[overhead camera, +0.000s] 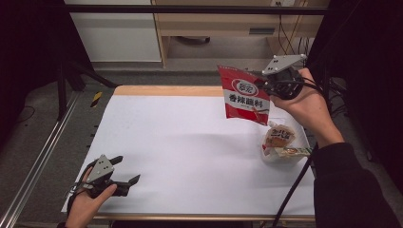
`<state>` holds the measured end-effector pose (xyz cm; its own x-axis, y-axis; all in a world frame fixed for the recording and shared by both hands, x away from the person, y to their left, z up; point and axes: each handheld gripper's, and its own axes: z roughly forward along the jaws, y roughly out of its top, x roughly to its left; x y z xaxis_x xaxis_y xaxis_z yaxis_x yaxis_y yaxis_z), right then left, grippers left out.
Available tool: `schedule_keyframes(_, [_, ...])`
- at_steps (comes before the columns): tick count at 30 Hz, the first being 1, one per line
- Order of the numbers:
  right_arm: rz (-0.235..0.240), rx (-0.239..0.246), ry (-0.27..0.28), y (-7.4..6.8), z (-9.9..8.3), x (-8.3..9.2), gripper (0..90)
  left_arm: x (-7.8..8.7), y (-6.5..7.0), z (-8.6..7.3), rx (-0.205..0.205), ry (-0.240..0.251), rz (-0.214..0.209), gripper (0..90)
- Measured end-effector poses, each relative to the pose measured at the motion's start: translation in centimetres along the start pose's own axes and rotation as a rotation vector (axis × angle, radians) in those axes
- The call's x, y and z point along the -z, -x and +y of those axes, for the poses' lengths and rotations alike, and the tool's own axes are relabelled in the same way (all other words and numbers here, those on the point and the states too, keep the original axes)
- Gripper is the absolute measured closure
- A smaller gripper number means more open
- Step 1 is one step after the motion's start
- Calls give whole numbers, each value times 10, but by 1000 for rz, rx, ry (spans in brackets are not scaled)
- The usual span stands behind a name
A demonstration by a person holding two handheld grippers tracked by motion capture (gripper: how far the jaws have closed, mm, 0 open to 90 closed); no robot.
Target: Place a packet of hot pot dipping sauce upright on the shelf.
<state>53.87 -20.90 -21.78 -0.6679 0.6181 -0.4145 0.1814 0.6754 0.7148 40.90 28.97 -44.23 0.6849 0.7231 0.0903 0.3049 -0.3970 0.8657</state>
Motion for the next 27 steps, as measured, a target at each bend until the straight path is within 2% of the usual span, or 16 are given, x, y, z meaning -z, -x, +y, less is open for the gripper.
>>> schedule_keyframes(9, [10, 5, -8, -1, 4, -9, 900, 1, 0, 0, -6, -1, -2, 77])
schedule_keyframes(16, [-4, -9, -14, 7, -1, -16, 900, 0, 1, 0, -10, -3, -9, 76])
schedule_keyframes(20, [-28, -23, -21, 15, -9, -21, 900, -1, 1, 0, -15, -6, -11, 76])
schedule_keyframes(27, [-62, -88, -32, 30, -32, -22, 900, -1, 1, 0, -17, -10, -15, 76])
